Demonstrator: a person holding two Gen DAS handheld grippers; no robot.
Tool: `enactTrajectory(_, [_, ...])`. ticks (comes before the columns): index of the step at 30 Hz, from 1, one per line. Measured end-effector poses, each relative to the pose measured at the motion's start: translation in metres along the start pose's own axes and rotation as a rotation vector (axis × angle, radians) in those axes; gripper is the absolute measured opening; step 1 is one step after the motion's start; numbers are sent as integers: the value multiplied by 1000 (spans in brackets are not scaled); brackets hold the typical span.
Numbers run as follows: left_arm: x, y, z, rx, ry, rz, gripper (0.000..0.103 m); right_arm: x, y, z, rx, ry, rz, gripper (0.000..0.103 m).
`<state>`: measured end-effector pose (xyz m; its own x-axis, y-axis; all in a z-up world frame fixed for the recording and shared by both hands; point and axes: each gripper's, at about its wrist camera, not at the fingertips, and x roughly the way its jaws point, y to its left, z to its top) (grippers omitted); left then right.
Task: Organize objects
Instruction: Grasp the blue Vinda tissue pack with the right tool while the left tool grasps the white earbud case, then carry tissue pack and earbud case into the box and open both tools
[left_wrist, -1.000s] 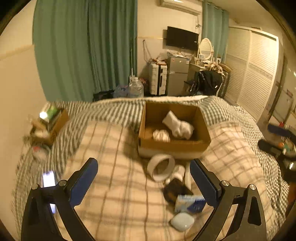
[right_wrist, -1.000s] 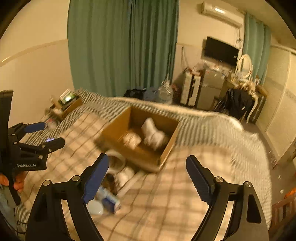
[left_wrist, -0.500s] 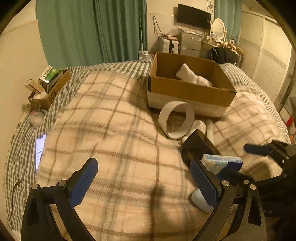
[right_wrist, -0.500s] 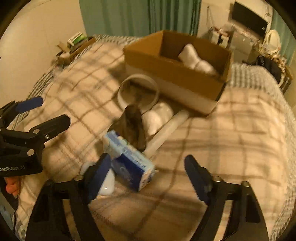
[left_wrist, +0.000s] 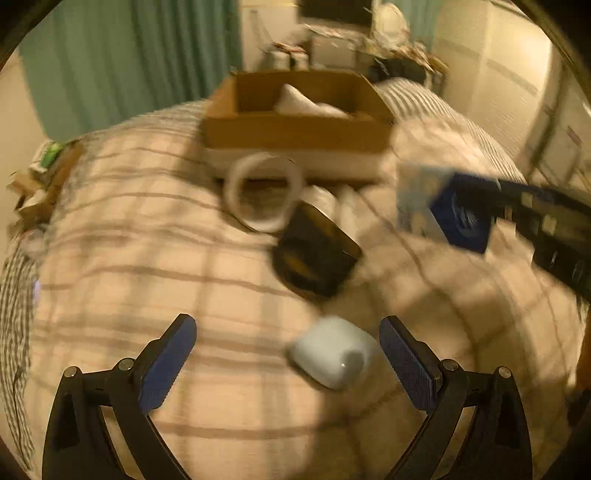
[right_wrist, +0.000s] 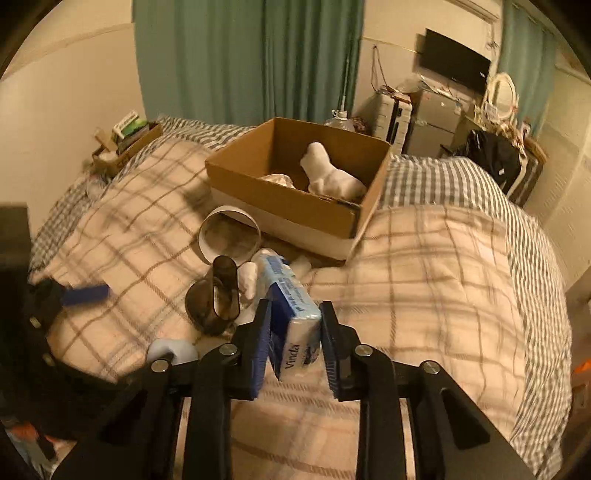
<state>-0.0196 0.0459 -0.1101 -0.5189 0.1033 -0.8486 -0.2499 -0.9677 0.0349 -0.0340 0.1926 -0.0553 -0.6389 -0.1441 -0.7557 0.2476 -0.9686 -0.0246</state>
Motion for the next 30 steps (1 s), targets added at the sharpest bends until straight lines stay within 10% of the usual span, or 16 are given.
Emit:
enactTrajectory(6, [19,-14,-5,54,74,-33,80,-2,-12,-13,52,3,25,19])
enactTrajectory(8, [21,-18,-7,65,85,-51,56,-3,-13,-14,56,-3,28,18])
enactTrajectory(30, [-84,5,68,-34,-222,-31,55,-96,-4,32,-85,-221,-36,17])
